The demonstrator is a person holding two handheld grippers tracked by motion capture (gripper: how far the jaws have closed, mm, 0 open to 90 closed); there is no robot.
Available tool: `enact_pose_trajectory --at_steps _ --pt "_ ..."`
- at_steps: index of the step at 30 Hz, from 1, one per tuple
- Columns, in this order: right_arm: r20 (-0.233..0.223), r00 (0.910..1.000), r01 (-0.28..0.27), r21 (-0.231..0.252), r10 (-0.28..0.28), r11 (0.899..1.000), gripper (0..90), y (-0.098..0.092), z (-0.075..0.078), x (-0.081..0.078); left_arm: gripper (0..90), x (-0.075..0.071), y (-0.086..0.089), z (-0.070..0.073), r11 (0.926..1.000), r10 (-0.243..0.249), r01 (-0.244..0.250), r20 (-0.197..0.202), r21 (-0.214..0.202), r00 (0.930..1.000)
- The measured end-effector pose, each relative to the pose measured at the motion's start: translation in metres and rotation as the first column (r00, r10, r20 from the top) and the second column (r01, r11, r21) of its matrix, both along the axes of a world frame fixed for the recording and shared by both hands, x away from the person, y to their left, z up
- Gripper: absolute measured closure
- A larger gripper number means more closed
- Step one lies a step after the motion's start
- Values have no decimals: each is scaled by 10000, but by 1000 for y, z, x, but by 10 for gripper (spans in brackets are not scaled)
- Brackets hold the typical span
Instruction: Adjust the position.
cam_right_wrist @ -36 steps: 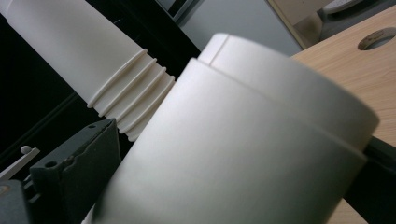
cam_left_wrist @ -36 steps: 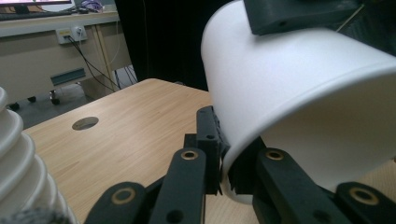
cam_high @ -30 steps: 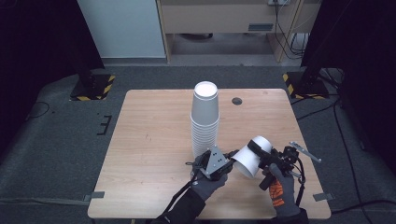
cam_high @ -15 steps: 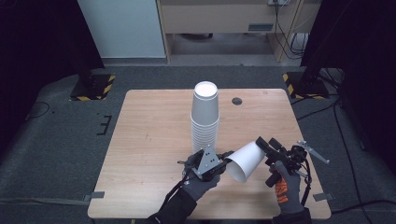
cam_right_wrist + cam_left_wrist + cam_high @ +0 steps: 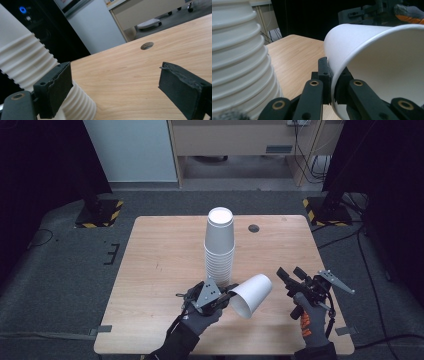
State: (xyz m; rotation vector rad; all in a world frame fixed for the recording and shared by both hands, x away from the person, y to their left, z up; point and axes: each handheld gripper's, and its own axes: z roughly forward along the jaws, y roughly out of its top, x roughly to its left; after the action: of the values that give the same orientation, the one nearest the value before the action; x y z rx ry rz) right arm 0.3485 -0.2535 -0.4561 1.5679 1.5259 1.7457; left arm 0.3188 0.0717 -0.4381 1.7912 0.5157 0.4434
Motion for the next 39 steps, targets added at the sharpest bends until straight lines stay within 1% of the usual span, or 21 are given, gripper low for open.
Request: enact_pose_trajectory --at_steps 1,2,3,5,6,8,10,12,14,15,17,19,20,23,24,26,29,30,31,32,39 --pt "14 10000 33 -269 -33 9996 119 0 -1 0 852 0 5 0 10000 51 -51 -62 13 10000" --pt "40 10000 70 -418 -68 9991 119 1 -1 0 852 0 8 -1 10000 87 -87 -118 19 9999" --pt "24 10000 77 -723 -76 9974 119 1 -2 1 852 -1 11 -1 9999 106 -105 -162 24 9998" --pt "19 10000 79 -1145 -78 9934 116 1 -3 1 852 -1 16 -3 9999 125 -124 -253 48 9996" --pt "37 10000 74 -1415 -70 9899 115 1 -4 1 852 -2 17 -4 9999 128 -127 -274 42 9995" --pt "45 10000 57 -1681 -50 9858 113 2 -4 2 852 -3 22 -5 9998 147 -143 -337 126 9993" --pt "131 9999 47 -2080 -20 9781 113 3 -5 1 852 -4 28 -6 9998 162 -156 -384 157 9991" --pt "170 9999 16 -2497 27 9683 112 2 -6 1 852 -6 35 -7 9997 210 -203 -445 156 9988" --pt "191 9998 1 -2763 54 9611 111 1 -8 1 853 -7 42 -8 9996 234 -227 -515 154 9984" --pt "132 9999 2 -2835 37 9590 111 1 -8 1 853 -8 45 -8 9996 252 -243 -547 161 9982" --pt "100 10000 33 -3083 -3 9513 111 -2 -11 0 853 -9 52 -10 9995 290 -280 -637 167 9975" --pt "34 10000 81 -3323 -74 9431 111 -4 -13 0 853 -9 58 -11 9994 334 -327 -799 94 9962" --pt "-4 9999 98 -3354 -106 9420 110 -4 -13 0 852 -10 61 -11 9993 363 -358 -845 83 9958" --pt "-107 9997 146 -3567 -197 9341 108 -6 -16 1 852 -12 70 -13 9990 431 -421 -971 121 9943" --pt "-131 9997 158 -3574 -219 9338 107 -6 -16 1 852 -13 72 -14 9990 441 -429 -1021 137 9938" --pt "-192 9995 150 -3736 -239 9275 106 -6 -18 1 852 -15 77 -14 9988 476 -463 -1064 146 9932" --pt "-228 9994 152 -3829 -259 9237 106 -6 -19 1 852 -17 84 -15 9986 527 -514 -1122 151 9923" --pt "-245 9994 138 -3830 -252 9236 105 -5 -19 1 853 -18 87 -15 9982 590 -571 -1117 197 9920" --pt "-264 9993 126 -3881 -247 9215 105 -6 -20 1 852 -18 90 -15 9979 636 -616 -1123 217 9916" --pt "-273 9993 137 -3868 -262 9221 105 -6 -20 1 852 -18 93 -16 9973 721 -699 -1141 230 9909" --pt "-303 9993 98 -3897 -235 9209 104 -6 -21 2 852 -21 110 -14 9944 1055 -1041 -1170 180 9875"
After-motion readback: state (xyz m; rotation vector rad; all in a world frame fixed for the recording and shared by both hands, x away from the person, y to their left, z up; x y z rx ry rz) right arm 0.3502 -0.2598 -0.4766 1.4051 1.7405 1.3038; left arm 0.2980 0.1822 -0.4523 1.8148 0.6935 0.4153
